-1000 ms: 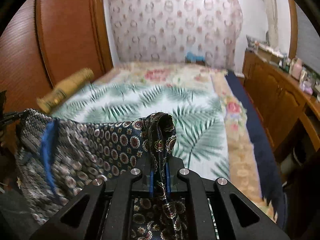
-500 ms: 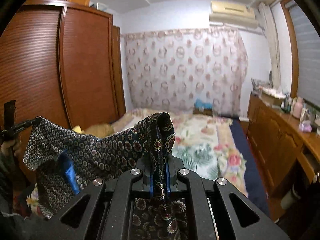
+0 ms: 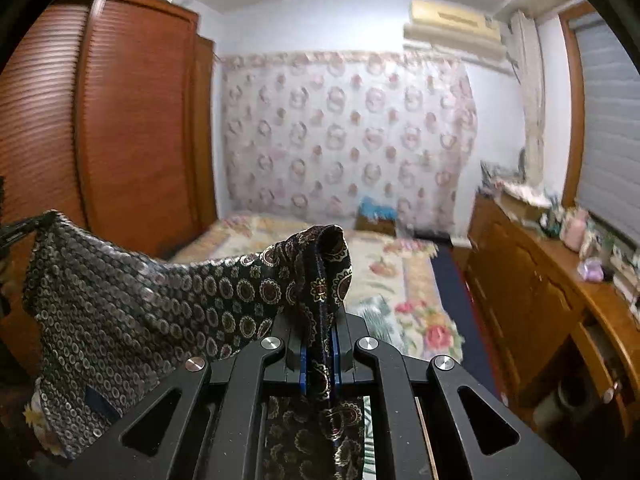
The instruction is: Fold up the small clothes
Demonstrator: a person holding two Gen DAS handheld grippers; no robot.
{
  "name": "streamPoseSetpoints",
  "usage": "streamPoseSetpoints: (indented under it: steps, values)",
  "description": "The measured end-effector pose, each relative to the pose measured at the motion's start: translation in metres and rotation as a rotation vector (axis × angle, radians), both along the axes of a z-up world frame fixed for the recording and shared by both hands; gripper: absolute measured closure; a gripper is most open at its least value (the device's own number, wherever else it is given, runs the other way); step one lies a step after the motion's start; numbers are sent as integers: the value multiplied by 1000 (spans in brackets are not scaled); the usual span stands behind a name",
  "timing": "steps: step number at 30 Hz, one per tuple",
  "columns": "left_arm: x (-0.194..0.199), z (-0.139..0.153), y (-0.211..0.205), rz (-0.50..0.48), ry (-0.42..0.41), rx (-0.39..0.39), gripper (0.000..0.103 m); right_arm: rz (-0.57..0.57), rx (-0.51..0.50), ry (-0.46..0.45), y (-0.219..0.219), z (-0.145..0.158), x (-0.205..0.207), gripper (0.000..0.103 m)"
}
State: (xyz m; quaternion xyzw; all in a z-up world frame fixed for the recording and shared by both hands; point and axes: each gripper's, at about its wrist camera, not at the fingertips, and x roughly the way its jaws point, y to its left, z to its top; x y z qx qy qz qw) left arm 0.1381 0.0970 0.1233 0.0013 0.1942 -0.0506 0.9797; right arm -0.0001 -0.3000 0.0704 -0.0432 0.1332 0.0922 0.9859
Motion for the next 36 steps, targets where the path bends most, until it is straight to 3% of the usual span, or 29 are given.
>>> streamPoseSetpoints:
  steps: [5, 9, 10, 11, 12, 14, 15, 16, 17, 18, 20, 30, 36]
  values:
    - [41, -52, -10, 10, 129, 24, 100, -53, -15, 156, 9, -58, 58, 95]
    - [61, -87, -16, 25, 191, 46, 100, -90, -14, 230, 15, -94, 88, 95]
    - [63, -93, -18, 34, 202, 47, 100, -97, -6, 241, 17, -99, 94, 94]
    - [65, -97, -18, 40, 217, 46, 98, -105, 1, 251, 18, -104, 97, 86]
    - [66, -100, -18, 42, 224, 48, 94, -117, 3, 262, 19, -108, 100, 83]
    - [62, -103, -20, 35, 227, 55, 74, -128, 5, 291, 22, -110, 103, 69]
    - [58, -104, -19, 28, 224, 55, 70, -131, 0, 294, 28, -108, 103, 64]
    - [54, -106, -18, 22, 222, 50, 58, -136, -7, 292, 30, -107, 101, 53]
    - [51, -107, -17, 16, 222, 42, 53, -144, -15, 286, 34, -102, 104, 43]
    - [48, -108, -15, 8, 227, 35, 50, -157, -20, 282, 32, -98, 103, 39]
    - [40, -114, -14, 2, 238, 34, 29, -159, -10, 279, 25, -84, 113, 38]
    - [1, -141, -6, 13, 255, 39, 27, -102, 21, 325, -4, -113, 96, 38]
    - [-9, -158, 0, 27, 289, 50, 27, -120, 46, 400, -20, -128, 106, 38]
